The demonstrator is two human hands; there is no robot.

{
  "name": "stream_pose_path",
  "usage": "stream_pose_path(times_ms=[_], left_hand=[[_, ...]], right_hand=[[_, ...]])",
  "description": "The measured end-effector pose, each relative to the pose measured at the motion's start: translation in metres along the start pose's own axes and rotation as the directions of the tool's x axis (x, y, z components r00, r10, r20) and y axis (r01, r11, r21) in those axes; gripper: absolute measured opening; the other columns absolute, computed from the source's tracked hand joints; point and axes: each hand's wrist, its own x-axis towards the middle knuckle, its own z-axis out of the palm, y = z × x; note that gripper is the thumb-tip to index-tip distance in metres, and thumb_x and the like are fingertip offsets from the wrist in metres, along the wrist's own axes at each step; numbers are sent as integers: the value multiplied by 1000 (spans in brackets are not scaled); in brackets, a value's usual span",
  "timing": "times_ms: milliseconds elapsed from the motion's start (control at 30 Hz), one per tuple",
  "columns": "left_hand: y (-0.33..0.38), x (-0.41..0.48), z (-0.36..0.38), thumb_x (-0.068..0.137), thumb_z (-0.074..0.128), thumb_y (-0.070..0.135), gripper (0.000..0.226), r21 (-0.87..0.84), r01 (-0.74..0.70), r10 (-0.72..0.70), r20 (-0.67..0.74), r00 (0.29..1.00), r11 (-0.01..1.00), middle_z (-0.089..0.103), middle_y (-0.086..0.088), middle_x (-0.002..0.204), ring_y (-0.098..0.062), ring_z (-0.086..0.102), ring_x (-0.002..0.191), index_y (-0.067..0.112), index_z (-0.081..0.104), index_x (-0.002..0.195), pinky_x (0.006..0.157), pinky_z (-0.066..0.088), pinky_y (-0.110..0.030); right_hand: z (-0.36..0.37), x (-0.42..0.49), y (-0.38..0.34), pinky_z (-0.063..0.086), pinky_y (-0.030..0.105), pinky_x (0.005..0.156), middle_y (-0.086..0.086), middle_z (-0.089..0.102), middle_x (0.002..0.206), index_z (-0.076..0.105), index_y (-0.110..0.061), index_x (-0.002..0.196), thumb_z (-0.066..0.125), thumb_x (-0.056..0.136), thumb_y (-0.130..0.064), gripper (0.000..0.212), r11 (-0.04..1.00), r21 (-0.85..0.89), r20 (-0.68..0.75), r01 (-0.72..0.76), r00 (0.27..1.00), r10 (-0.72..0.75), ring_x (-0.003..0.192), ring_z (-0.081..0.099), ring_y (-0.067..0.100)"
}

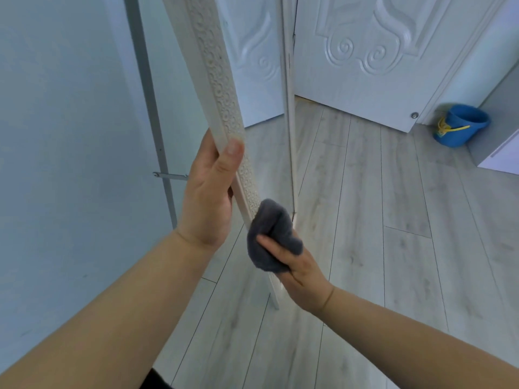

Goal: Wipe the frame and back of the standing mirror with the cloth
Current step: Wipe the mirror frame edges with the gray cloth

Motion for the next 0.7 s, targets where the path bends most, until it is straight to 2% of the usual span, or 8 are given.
stream_pose_path(times_ms=[100, 233, 300, 400, 467, 533, 633, 700], left_hand=[[-3, -4, -4, 93, 49, 37, 20, 46, -94, 95, -26, 995, 994, 57, 19, 86, -2, 52, 86, 43, 68, 96, 83, 43, -23], [-11, -14, -10, 96, 47, 31, 11, 194, -236, 272, -191, 943, 952, 58, 8, 87, -10, 54, 80, 29, 57, 100, 76, 45, -28], [-18, -26, -15, 95, 49, 31, 12, 260, -228, 289, -229, 929, 938, 54, 7, 71, -9, 50, 64, 35, 54, 86, 64, 43, -22], [-36, -46, -18, 89, 54, 42, 27, 294, 5, 80, -276, 958, 956, 49, 7, 52, -7, 45, 51, 34, 53, 63, 55, 41, -17], [-50, -54, -17, 79, 59, 55, 33, 323, 168, -69, -297, 952, 931, 49, 8, 52, -4, 44, 51, 29, 51, 60, 54, 41, -12], [-61, -58, -16, 70, 63, 64, 45, 351, 261, -160, -291, 943, 899, 50, 5, 60, -3, 44, 55, 21, 50, 67, 54, 39, -8], [-68, -56, -15, 61, 64, 79, 60, 348, 326, -224, -302, 926, 879, 57, 16, 70, 3, 51, 63, 22, 53, 79, 61, 43, -7], [-70, -50, -15, 59, 64, 85, 68, 259, 310, -256, -219, 941, 915, 68, 18, 90, 2, 63, 87, 28, 59, 95, 79, 50, -14]], right_hand=[[-2, 21, -17, 30, 21, 116, -14, 35, 151, 59, -26, 129, 46, 96, -3, 43, 988, 25, -78, 154, 985, -152, 144, 32, 10], [-1, 46, -35, 31, 45, 119, -5, 37, 150, 59, -33, 128, 46, 95, -7, 44, 973, 84, -145, 216, 969, -202, 145, 33, 23], [-2, 40, -29, 31, 40, 119, -1, 41, 148, 55, -38, 131, 45, 96, -14, 44, 983, 57, -134, 177, 977, -168, 143, 36, 21], [2, 19, -4, 28, 44, 121, -16, 40, 151, 41, -48, 142, 43, 100, -18, 52, 999, 23, -90, -30, 995, 32, 144, 36, 16], [4, 5, 10, 33, 53, 117, 1, 43, 152, 40, -42, 143, 45, 101, -11, 52, 968, 113, -76, -223, 970, 232, 143, 39, 24], [4, 3, 8, 38, 56, 112, 12, 48, 147, 48, -36, 141, 47, 98, -17, 46, 930, 183, -100, -317, 935, 339, 137, 45, 32], [5, 24, -22, 40, 50, 113, -2, 50, 145, 56, -51, 129, 50, 94, -33, 40, 945, 268, -215, -186, 945, 247, 137, 47, 20], [3, 45, -44, 41, 49, 113, -6, 51, 144, 56, -49, 131, 51, 95, -33, 39, 941, 337, -258, -36, 958, 129, 137, 48, 19]])
